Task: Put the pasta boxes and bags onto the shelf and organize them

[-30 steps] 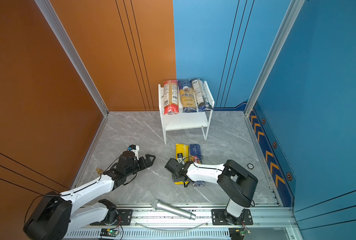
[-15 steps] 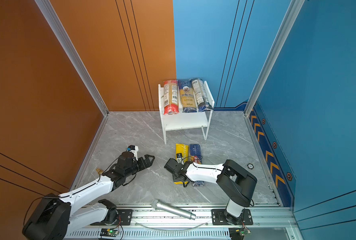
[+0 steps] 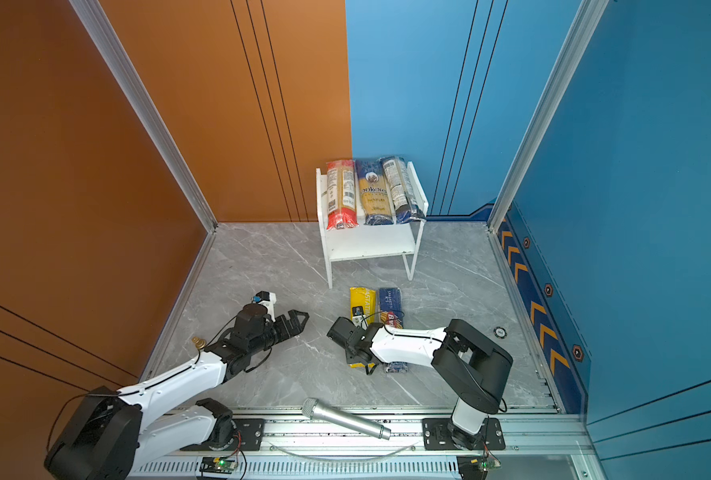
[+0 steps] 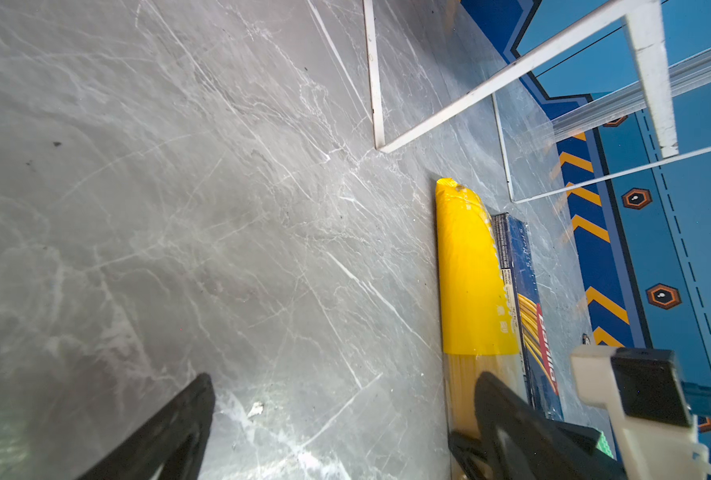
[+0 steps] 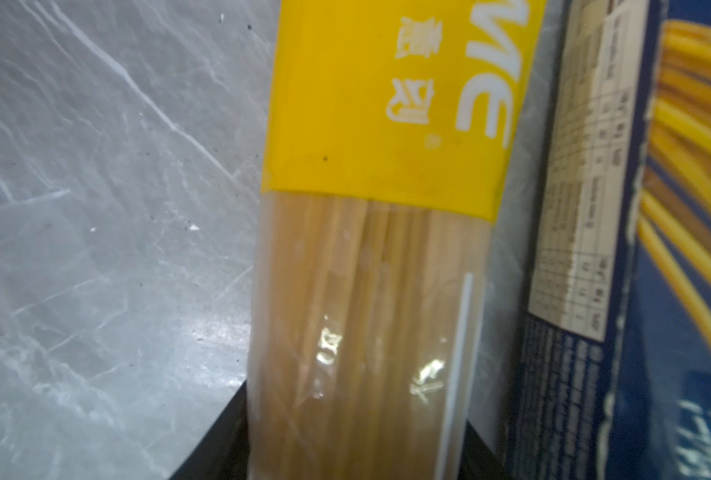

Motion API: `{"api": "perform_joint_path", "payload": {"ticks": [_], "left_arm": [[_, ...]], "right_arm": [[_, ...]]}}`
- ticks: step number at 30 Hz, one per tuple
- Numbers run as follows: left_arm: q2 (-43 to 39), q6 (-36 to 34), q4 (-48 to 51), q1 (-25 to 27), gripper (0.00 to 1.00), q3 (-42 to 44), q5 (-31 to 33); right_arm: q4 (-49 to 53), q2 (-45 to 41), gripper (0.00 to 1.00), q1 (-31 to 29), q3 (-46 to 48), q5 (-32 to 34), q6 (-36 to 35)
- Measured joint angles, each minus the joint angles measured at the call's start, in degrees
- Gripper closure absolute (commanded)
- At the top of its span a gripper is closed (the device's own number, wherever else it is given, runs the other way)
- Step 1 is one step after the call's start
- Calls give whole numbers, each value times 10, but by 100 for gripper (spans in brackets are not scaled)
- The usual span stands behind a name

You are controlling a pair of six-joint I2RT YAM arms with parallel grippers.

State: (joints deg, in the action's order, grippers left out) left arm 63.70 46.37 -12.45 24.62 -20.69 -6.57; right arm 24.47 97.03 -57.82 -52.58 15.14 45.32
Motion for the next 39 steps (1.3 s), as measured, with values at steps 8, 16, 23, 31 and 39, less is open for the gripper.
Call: {"api": "perform_joint_path", "payload": {"ticks": [8,16,23,31,39], "left_arm": [[-1,0,0,-2,2,0,0],[-1,0,0,-2,2,0,0],[-1,0,0,-2,2,0,0],[-1,0,0,-3,2,1,0],[-1,0,-1,-3,2,1,0]], "right_arm": [[0,0,58,0,0,1,0],[0,0,65,0,0,2,0],[0,-1,70,1,0,2,-3],[-6,-9,77,4,8,-2,-6],[-15,-22,80,12,20,-14,-16]]}}
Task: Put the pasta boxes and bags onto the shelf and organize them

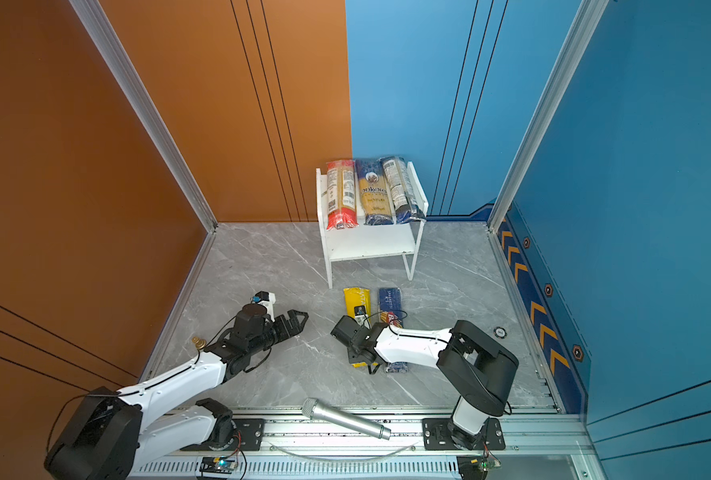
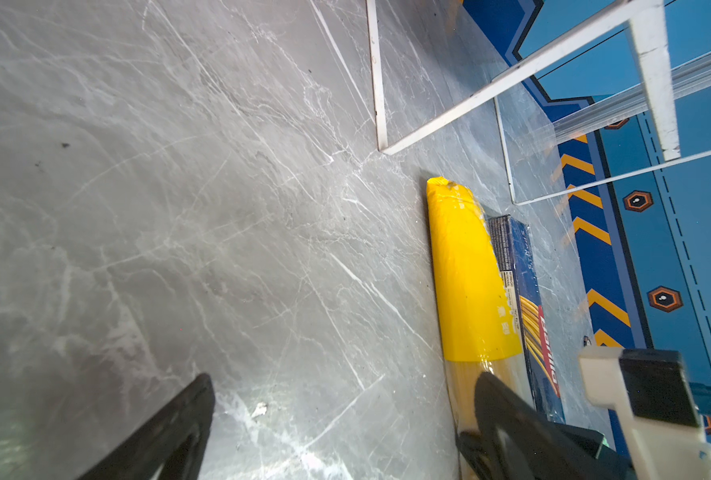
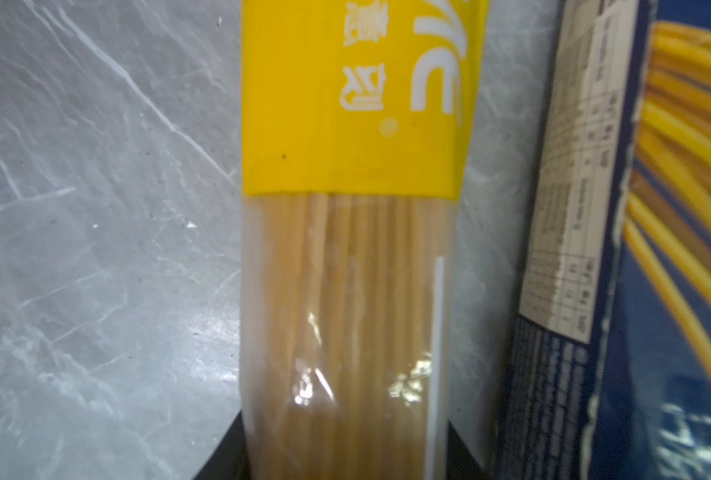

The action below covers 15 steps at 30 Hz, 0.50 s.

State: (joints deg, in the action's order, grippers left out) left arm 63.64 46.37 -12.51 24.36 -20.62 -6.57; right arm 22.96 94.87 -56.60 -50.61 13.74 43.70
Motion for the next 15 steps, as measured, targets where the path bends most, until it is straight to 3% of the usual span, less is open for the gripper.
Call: {"api": "perform_joint_path", "payload": {"ticks": [15], "left_arm": [[0,0,-2,0,2,0,-2]], "right_arm": [[0,-10,91,5,8,-2,-14]]}}
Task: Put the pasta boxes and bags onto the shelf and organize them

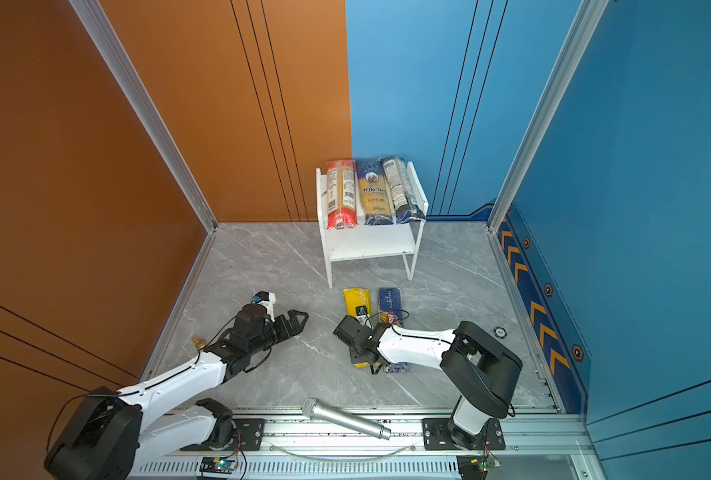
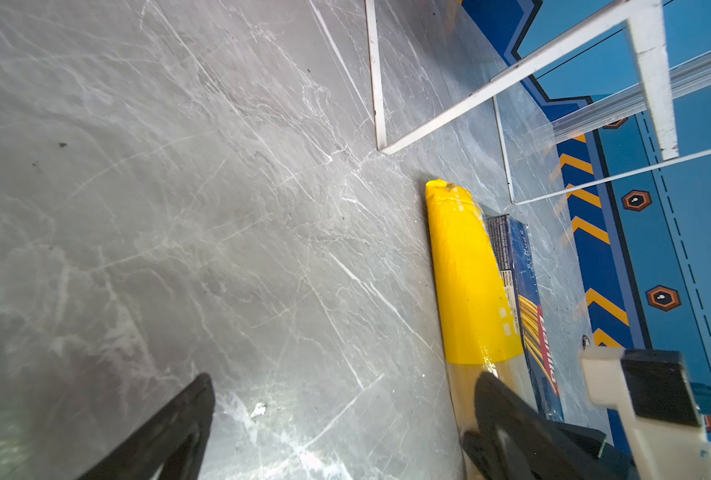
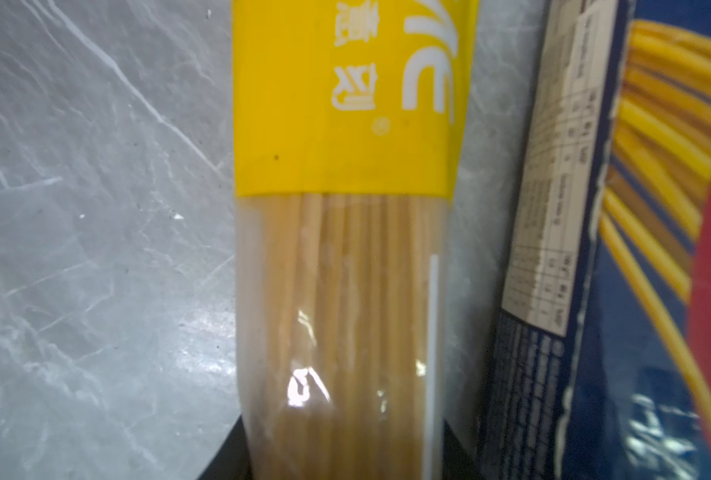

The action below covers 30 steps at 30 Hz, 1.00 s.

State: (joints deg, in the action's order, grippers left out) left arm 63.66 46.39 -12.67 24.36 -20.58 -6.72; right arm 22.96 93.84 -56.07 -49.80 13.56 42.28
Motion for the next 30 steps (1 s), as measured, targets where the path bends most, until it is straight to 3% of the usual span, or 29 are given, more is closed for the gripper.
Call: {"api": "perform_joint_path", "payload": {"ticks": [10,30], "left_arm": [[13,0,-1,0,2,0,-3],[14,0,-9,0,2,0,-5]], "right_arm": [[3,-3,100,1,1,0,-10],[34,-33,100,2,15,2,-24]]}}
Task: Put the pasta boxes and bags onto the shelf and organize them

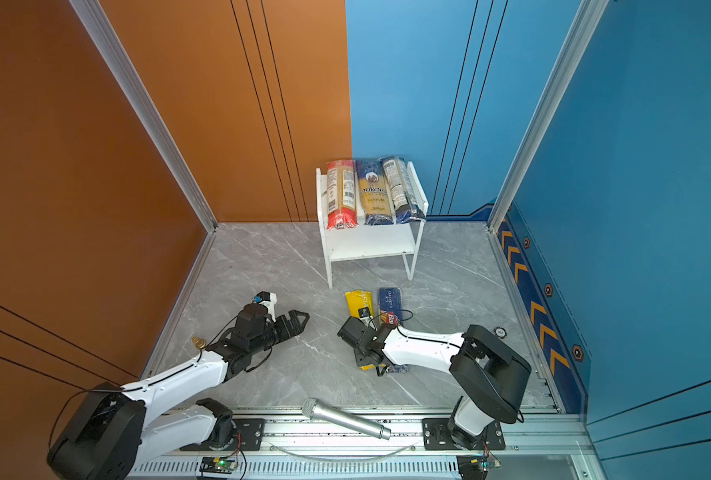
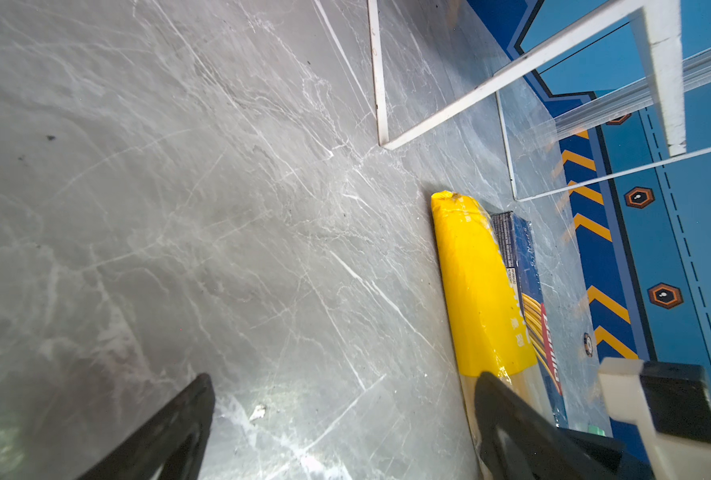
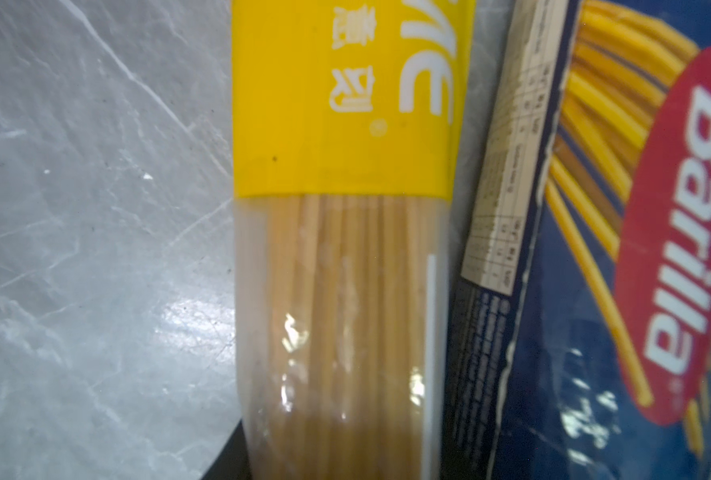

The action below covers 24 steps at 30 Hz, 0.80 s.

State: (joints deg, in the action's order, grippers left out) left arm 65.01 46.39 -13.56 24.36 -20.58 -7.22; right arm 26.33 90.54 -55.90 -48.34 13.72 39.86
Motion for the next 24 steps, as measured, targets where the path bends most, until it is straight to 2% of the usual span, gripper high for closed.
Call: {"api": "perform_joint_path", "payload": {"ticks": [24], "left_arm": [[-1,0,0,0,2,0,-10]], "right_arm": [[45,-54,100,0,4,-2,0]]}}
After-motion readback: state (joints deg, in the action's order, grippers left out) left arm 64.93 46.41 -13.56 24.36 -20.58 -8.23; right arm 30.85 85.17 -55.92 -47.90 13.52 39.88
